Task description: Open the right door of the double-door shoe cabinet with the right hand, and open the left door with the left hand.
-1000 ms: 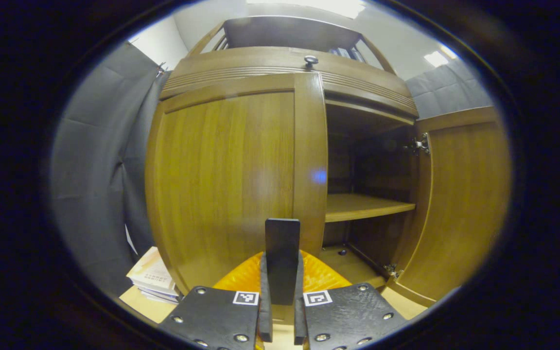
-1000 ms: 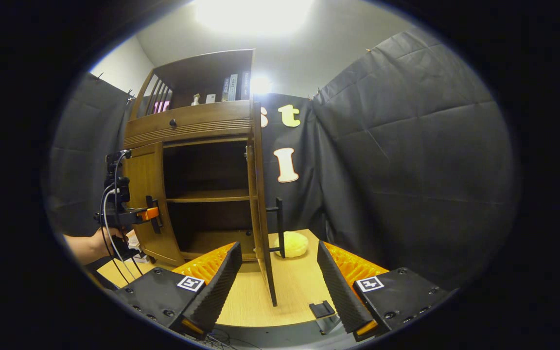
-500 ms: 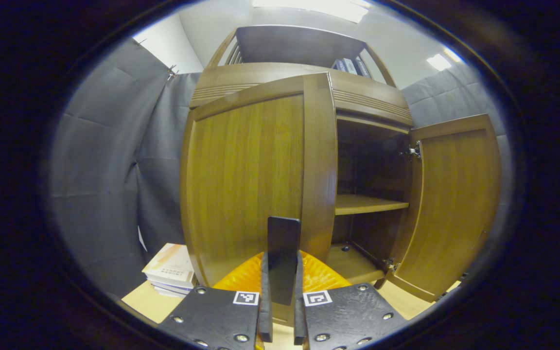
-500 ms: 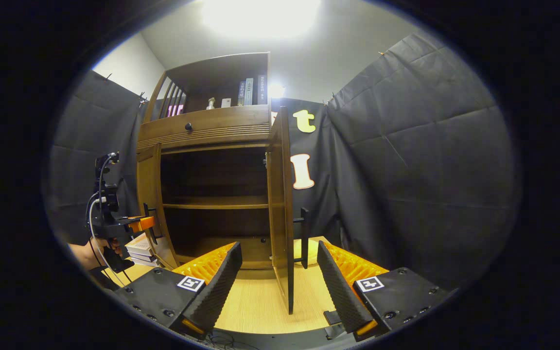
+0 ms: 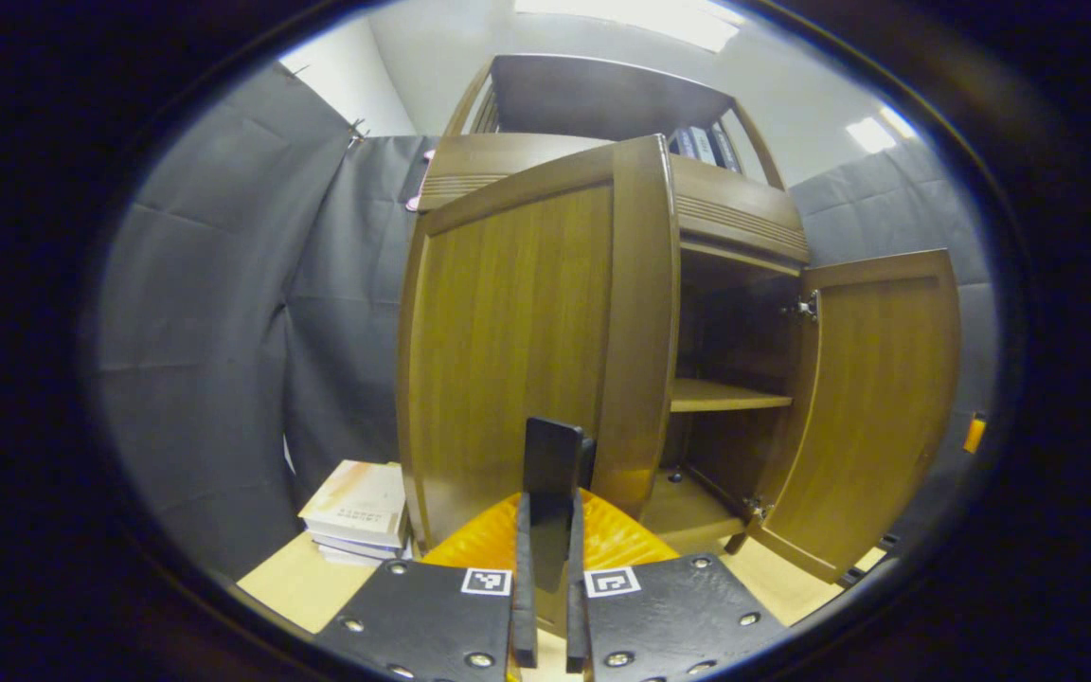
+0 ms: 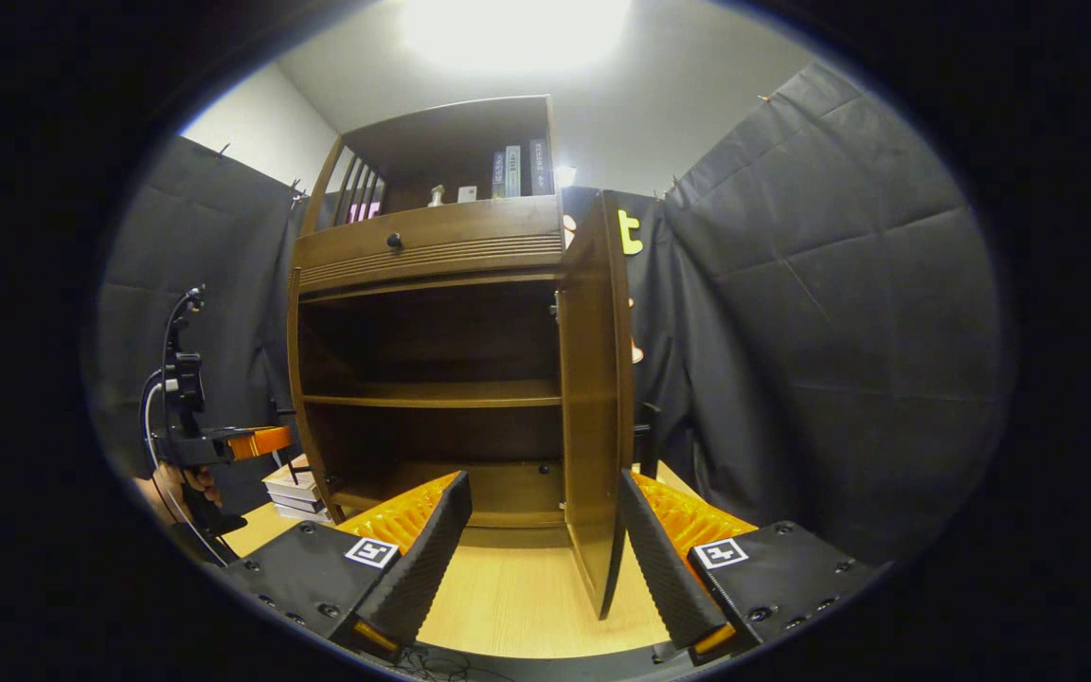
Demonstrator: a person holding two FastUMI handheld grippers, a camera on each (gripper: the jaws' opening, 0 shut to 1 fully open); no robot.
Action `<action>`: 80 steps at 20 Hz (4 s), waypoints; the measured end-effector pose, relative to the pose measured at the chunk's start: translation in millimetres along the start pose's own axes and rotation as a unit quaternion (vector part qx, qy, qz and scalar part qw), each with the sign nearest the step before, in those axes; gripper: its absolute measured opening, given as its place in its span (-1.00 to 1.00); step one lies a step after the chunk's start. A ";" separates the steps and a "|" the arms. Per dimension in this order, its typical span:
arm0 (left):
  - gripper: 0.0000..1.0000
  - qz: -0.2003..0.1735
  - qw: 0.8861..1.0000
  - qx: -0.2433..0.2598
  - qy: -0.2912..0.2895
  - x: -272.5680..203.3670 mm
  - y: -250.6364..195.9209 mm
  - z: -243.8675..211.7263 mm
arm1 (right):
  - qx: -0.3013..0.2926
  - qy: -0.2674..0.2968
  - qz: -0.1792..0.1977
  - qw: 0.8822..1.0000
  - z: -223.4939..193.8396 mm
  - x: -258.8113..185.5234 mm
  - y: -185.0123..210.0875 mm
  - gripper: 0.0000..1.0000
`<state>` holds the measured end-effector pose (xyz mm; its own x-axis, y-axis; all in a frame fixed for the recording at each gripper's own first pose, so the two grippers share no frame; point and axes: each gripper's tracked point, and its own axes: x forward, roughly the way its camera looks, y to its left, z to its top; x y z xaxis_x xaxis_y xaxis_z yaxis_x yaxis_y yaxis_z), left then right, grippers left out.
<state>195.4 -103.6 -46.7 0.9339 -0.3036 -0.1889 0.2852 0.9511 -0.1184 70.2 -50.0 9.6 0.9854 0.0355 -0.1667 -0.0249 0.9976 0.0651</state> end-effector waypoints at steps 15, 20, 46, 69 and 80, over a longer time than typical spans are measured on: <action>-0.71 0.050 0.999 0.011 -0.005 -4.8 6.5 6.8 | -0.007 0.007 0.051 0.999 -1.3 21.9 44.7 0.93; -0.70 0.082 0.997 0.005 -0.018 -12.3 7.8 9.8 | -0.004 0.006 0.065 0.998 -1.6 27.6 60.4 0.93; -0.74 0.127 0.991 0.004 -0.038 -23.2 12.0 15.6 | -0.005 -0.029 0.026 0.999 26.9 43.2 106.8 0.93; -0.74 0.122 0.990 0.043 -0.057 -20.6 5.4 30.4 | -0.008 -0.055 0.012 0.998 35.1 -45.8 3.5 0.93; -0.25 0.132 0.987 0.057 -0.073 -28.1 8.0 33.4 | -0.014 -0.056 0.021 0.998 36.1 -47.2 4.9 0.93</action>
<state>178.7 -85.6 -9.8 0.9977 -0.0418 -0.0543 0.0434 0.9987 0.0281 29.7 -48.9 53.3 0.9959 0.0727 -0.0529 -0.0705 0.9966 0.0427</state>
